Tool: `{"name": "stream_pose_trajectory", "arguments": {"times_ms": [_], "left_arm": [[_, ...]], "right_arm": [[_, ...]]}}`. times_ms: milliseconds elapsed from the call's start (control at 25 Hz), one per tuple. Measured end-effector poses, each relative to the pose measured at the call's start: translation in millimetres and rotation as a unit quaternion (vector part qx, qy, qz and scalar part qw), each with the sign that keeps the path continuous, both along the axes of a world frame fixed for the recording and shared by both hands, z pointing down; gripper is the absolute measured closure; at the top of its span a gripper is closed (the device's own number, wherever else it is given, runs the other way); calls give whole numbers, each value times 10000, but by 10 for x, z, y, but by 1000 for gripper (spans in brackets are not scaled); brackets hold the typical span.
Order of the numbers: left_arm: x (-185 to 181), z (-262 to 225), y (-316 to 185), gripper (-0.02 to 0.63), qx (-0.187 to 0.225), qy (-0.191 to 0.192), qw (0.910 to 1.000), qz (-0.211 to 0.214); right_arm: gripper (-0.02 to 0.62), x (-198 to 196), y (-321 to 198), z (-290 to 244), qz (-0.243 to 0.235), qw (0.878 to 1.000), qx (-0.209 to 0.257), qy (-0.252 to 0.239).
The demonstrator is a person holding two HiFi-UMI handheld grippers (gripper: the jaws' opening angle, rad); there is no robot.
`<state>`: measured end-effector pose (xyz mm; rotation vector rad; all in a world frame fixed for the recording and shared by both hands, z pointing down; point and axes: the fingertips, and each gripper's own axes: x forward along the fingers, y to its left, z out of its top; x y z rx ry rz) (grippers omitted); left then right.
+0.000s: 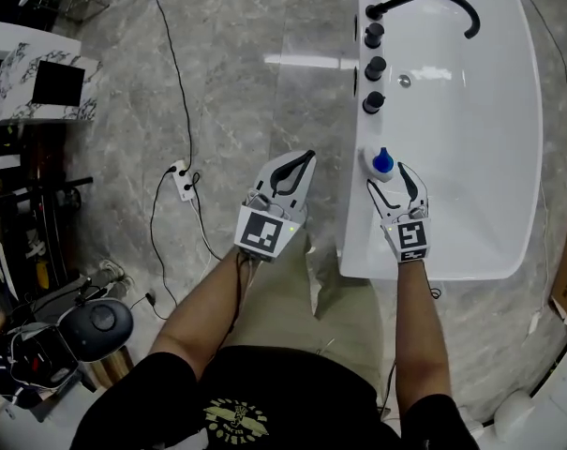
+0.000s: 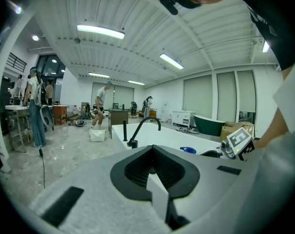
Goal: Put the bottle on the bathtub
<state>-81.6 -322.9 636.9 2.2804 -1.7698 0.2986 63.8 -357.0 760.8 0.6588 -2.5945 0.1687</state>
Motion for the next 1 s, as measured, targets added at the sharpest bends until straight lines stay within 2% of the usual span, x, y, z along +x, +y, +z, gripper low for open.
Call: {"name": "stream_pose_trajectory", "arguments": {"times_ms": [120, 400, 520, 560, 640, 760, 1000], "left_arm": [[14, -194, -62, 597, 45, 62, 10000, 17], [182, -754, -47, 597, 297, 134, 9991, 263], [222, -1031, -9, 597, 309, 95, 9993, 180], [240, -1122, 6, 597, 270, 134, 9994, 150], [305, -1287, 49, 597, 184, 187, 9995, 193], [420, -1549, 145, 597, 258, 138, 9987, 408], [652, -2010, 270, 597, 359, 197, 9969, 665]], "right_arm": [[313, 108, -41, -301, 95, 9999, 63, -33], [314, 281, 196, -1205, 397, 9979, 51, -511], [318, 347, 295, -1674, 543, 9947, 34, -871], [341, 386, 307, -1849, 610, 9927, 94, -1033], [444, 487, 313, -2171, 773, 9893, 283, -1204], [552, 644, 343, -2515, 1096, 9870, 313, -1136], [584, 821, 499, -3112, 1230, 9839, 244, -1275]]}}
